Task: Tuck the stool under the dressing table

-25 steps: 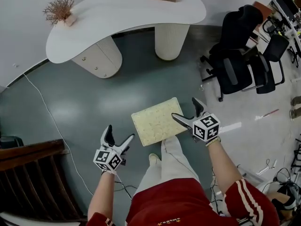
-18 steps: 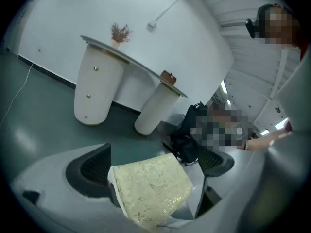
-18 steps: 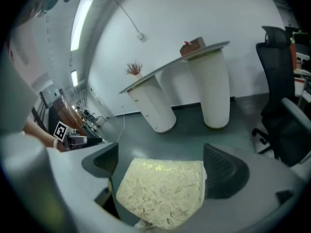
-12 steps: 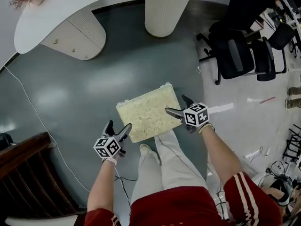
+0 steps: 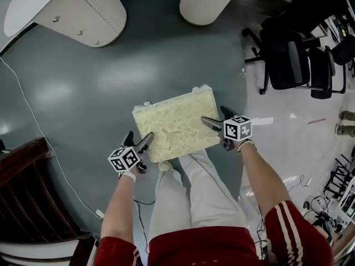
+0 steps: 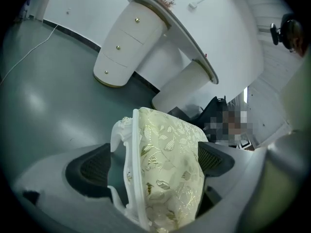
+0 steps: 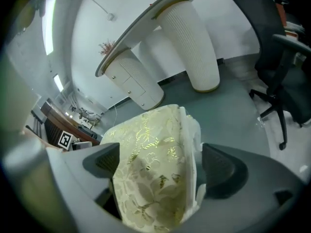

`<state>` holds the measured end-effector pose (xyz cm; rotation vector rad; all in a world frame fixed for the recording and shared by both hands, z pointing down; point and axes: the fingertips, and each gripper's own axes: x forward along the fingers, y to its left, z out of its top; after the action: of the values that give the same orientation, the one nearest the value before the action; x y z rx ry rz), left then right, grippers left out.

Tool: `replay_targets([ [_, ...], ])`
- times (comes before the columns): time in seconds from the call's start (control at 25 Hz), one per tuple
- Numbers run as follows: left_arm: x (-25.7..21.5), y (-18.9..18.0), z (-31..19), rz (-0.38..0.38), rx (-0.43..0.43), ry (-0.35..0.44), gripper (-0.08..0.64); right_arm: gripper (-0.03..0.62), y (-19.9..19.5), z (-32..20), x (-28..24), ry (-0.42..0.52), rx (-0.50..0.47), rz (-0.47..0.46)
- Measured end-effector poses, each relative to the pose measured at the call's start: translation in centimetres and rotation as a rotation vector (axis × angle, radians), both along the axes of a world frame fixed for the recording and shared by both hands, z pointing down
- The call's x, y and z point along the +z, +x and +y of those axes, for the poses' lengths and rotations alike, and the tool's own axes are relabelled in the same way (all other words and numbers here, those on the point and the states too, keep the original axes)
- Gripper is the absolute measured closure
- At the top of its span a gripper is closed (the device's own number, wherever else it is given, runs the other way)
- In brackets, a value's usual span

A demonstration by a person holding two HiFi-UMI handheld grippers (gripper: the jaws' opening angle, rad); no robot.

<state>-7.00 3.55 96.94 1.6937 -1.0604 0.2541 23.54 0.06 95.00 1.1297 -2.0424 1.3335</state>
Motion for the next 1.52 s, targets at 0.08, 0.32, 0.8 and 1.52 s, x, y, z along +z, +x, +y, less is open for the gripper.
replay_targets([
  [0.08,0.6,1.1,-0.5,0.042,-0.009,0.003,-0.002,0.080,-0.3,-0.2,0.5,-0.001,0.017,-0.044],
  [0.32,1.4,4.2,-0.1,0.125,0.009,-0.043,0.002,0.103,-0.9,0.0,1.7,-0.051,0.067,-0.137],
  [0.8,1.7,3.2,-0.3,0.039,-0.039,-0.057,0.089,0.135,-0.8,0.3,2.3,-0.114,0.083,-0.133],
  [1.52,-10.9,2.3,-0.3,-0.050,0.054,-0.106,0.087,0.135,-1.0,4.0,-8.9,-0.215,0.216,-0.155],
])
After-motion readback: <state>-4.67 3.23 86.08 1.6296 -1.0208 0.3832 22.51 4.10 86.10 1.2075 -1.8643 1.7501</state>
